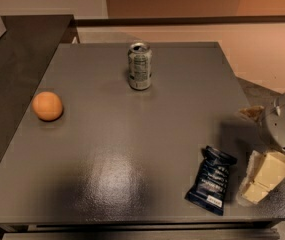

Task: Move rxbar blueberry near 7up can

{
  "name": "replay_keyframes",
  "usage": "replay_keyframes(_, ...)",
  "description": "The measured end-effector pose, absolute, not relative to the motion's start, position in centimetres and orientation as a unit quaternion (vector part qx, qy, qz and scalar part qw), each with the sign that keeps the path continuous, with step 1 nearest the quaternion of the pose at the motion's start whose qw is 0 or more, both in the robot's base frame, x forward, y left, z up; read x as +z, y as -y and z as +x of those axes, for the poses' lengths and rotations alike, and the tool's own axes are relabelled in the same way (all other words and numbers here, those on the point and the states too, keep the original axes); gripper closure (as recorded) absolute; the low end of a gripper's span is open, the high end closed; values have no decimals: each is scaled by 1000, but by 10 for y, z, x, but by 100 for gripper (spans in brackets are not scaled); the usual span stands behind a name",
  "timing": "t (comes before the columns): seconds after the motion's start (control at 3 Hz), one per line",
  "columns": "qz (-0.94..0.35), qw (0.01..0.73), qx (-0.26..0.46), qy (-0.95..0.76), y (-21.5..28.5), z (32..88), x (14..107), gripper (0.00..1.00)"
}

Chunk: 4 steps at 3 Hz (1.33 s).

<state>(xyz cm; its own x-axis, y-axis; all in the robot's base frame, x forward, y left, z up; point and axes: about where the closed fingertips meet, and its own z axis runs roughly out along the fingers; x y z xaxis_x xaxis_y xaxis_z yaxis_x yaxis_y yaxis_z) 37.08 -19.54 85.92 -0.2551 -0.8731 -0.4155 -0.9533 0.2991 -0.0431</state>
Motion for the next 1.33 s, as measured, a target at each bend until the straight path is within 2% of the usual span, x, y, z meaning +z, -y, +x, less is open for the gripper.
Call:
replay_keyframes(1.0, -607, 203, 159, -751, 174, 354, 828, 0)
replay_keyframes(1.33, -614, 206, 170, -743, 170, 352, 823, 17)
